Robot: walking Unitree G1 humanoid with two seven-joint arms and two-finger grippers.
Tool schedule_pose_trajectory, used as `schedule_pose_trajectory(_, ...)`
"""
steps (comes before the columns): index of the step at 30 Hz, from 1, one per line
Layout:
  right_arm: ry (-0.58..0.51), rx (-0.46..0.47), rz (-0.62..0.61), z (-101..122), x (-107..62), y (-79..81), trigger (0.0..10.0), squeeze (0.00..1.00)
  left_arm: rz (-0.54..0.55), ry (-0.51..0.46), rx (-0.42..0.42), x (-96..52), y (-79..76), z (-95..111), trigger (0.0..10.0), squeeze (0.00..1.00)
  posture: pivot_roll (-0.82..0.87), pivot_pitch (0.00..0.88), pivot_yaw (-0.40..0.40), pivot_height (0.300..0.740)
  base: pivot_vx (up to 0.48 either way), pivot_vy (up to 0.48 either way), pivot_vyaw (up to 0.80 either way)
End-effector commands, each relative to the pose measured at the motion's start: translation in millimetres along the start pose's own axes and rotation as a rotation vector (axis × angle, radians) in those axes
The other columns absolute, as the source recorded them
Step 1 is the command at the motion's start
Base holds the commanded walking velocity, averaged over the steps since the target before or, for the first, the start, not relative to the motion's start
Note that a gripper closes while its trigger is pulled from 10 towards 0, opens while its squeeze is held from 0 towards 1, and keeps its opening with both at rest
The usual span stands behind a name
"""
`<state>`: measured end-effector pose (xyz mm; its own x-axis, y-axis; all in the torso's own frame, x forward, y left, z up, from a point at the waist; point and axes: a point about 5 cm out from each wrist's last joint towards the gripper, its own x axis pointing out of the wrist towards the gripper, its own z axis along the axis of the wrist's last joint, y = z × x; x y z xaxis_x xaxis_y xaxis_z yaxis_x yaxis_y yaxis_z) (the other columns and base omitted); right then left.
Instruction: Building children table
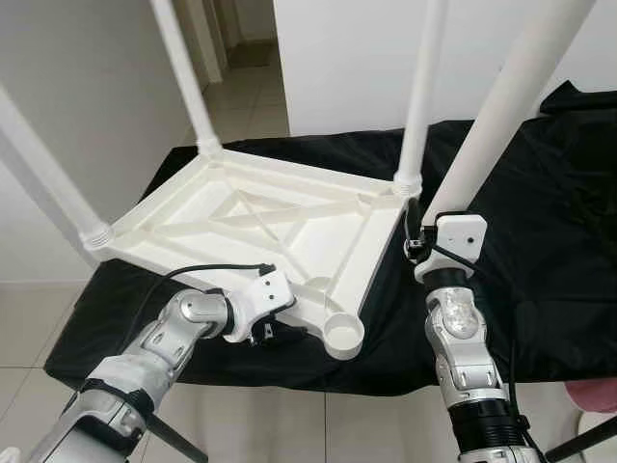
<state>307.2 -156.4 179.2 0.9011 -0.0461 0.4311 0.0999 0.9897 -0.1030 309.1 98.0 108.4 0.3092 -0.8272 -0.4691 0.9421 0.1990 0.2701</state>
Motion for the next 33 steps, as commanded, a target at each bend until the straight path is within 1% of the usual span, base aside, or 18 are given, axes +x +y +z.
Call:
schedule_pose_trajectory(1,-0.021,0.007,0.002,4.8,4.4,2.9,10.0,0.00,0.045,0.063,-0.082,-2.1,-2.4,-20.4,0.0,0.00,-0.03,0.014,0.141,0.740,0.000,0.000,0.00)
schedule_pose_trajectory(2,-0.022,0.007,0.001,4.9,4.5,2.8,10.0,0.00,0.059,0.063,-0.082,-0.7,-1.1,-20.0,0.0,0.00,-0.03,0.014,0.141,0.740,0.000,0.000,0.00)
schedule_pose_trajectory(3,-0.023,0.006,-0.002,5.2,4.6,2.1,10.0,0.00,0.092,0.064,-0.092,3.1,1.4,-19.0,7.9,0.00,-0.03,0.014,0.141,0.740,0.000,0.000,0.00)
schedule_pose_trajectory(4,-0.023,0.006,-0.002,5.2,4.6,2.1,10.0,0.00,0.092,0.064,-0.092,3.1,1.4,-19.0,7.9,0.00,-0.03,0.014,0.141,0.740,0.000,0.000,0.00)
schedule_pose_trajectory(5,-0.023,0.006,-0.003,5.3,4.7,2.0,10.0,0.00,0.102,0.055,-0.073,4.8,1.7,-16.8,10.0,0.00,-0.03,0.018,0.144,0.740,0.000,0.000,0.00)
schedule_pose_trajectory(8,-0.022,0.005,-0.005,5.0,4.3,1.7,10.0,0.00,0.133,0.006,-0.061,9.8,1.9,-8.5,10.0,0.00,-0.03,0.015,0.145,0.740,0.000,0.000,0.00)
schedule_pose_trajectory(10,-0.021,0.004,-0.005,4.6,3.9,1.5,10.0,0.00,0.152,0.000,-0.081,11.7,2.7,-7.1,10.0,0.00,-0.03,0.015,0.145,0.740,0.000,0.000,0.00)
schedule_pose_trajectory(13,-0.014,0.001,-0.010,3.0,3.2,1.8,10.0,0.00,0.203,-0.032,-0.147,18.6,4.1,-2.5,10.0,0.00,-0.03,0.016,0.153,0.740,0.000,0.000,0.00)
schedule_pose_trajectory(16,-0.014,0.002,-0.011,2.9,3.1,2.2,10.0,0.00,0.210,-0.052,-0.164,20.2,3.7,-0.2,10.0,0.00,-0.03,0.016,0.153,0.740,0.000,0.000,0.00)
schedule_pose_trajectory(17,-0.014,0.007,-0.007,2.9,2.7,4.8,10.0,0.00,0.237,-0.108,-0.240,23.1,5.3,6.7,10.0,1.00,-0.03,0.001,0.151,0.740,0.000,0.000,0.00)
schedule_pose_trajectory(22,-0.013,0.009,0.003,2.2,2.0,8.4,10.0,0.00,0.280,-0.157,-0.301,25.8,8.4,14.0,10.0,1.00,-0.04,0.000,0.154,0.740,0.000,0.000,0.00)
schedule_pose_trajectory(23,-0.013,0.011,0.004,2.4,2.5,8.5,10.0,0.00,0.320,-0.185,-0.316,25.9,11.9,18.7,10.0,0.00,-0.04,0.000,0.154,0.740,0.000,0.000,0.00)
schedule_pose_trajectory(25,-0.014,0.012,0.005,2.5,2.8,8.5,10.0,0.00,0.348,-0.204,-0.327,25.9,14.1,21.8,10.0,0.00,-0.04,0.000,0.154,0.740,0.000,0.000,0.00)
schedule_pose_trajectory(26,-0.008,0.021,0.003,2.1,3.2,8.2,10.0,0.00,0.368,-0.225,-0.355,25.4,15.7,24.2,10.0,0.00,-0.03,0.000,0.155,0.740,0.000,0.000,0.00)
schedule_pose_trajectory(28,-0.002,0.029,-0.001,1.6,3.6,7.9,10.0,0.00,0.392,-0.237,-0.355,24.3,17.1,25.4,10.0,0.00,-0.03,0.000,0.155,0.740,0.000,0.000,0.00)
schedule_pose_trajectory(31,0.040,0.043,-0.009,-0.9,5.4,8.5,10.0,0.00,0.478,-0.192,-0.299,21.7,20.6,20.2,10.0,0.00,-0.03,0.000,0.153,0.740,0.000,0.000,0.00)
schedule_pose_trajectory(32,0.040,0.043,-0.009,-0.9,5.4,8.5,10.0,0.00,0.478,-0.192,-0.299,21.7,20.6,20.2,10.0,0.00,-0.03,0.000,0.153,0.740,0.000,0.000,0.00)
schedule_pose_trajectory(33,0.073,0.047,-0.014,-3.0,6.4,9.2,10.0,0.00,0.492,-0.200,-0.311,20.6,20.7,20.0,10.0,0.00,-0.03,0.000,0.150,0.740,0.000,0.000,0.00)
